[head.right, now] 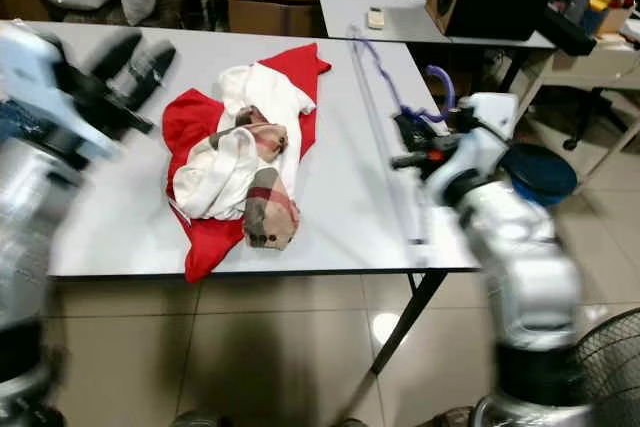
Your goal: Hang hanger
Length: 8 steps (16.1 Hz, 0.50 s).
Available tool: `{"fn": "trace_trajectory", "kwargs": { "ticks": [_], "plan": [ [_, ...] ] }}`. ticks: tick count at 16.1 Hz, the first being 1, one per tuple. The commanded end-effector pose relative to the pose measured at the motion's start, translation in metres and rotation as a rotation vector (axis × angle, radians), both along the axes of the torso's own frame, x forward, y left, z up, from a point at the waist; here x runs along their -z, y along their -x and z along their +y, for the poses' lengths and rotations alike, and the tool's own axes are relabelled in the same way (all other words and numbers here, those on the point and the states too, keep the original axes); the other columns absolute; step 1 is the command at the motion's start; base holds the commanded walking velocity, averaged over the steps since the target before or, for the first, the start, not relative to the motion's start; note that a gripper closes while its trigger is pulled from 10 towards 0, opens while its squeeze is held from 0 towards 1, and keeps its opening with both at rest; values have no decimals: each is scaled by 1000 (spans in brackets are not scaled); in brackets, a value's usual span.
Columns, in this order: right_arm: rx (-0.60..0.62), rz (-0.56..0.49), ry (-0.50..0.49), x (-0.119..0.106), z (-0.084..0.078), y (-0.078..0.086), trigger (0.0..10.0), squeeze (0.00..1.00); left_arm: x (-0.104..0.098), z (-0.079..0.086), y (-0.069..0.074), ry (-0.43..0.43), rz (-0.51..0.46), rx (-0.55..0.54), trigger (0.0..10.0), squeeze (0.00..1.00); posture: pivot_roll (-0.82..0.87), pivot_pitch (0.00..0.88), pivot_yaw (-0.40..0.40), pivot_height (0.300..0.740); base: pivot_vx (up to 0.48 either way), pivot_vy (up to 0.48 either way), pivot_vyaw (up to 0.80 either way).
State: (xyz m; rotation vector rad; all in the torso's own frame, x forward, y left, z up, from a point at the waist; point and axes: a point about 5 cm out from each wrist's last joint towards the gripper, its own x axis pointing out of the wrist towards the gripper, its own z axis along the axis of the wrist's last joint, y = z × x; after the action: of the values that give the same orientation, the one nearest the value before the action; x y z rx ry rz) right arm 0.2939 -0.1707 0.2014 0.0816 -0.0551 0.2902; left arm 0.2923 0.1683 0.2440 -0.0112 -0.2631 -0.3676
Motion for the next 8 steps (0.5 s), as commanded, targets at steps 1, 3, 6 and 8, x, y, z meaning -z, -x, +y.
{"fn": "trace_trajectory", "kwargs": {
  "ticks": [1, 3, 6, 8],
  "plan": [
    [120, -18, -42, -1, -11, 5, 10000, 0, 15, -2, -1, 6, 75, -19, 10000, 1000, 16, 0, -13, 740, 0, 0, 0],
    [166, 49, -77, 17, -3, 15, 10000, 0, 38, -6, 3, -84, 115, -37, 10000, 0, 3, 0, -10, 740, 0, 0, 0],
    [224, 109, -38, 32, 0, 27, 10000, 0, 61, -12, 5, -154, 176, -64, 10000, 0, -14, 0, -19, 740, 0, 0, 0],
    [213, 86, -44, 29, 0, 28, 10000, 0, 61, -28, 11, -112, 188, -41, 10000, 0, 1, 0, -26, 740, 0, 0, 0]
  ]
}}
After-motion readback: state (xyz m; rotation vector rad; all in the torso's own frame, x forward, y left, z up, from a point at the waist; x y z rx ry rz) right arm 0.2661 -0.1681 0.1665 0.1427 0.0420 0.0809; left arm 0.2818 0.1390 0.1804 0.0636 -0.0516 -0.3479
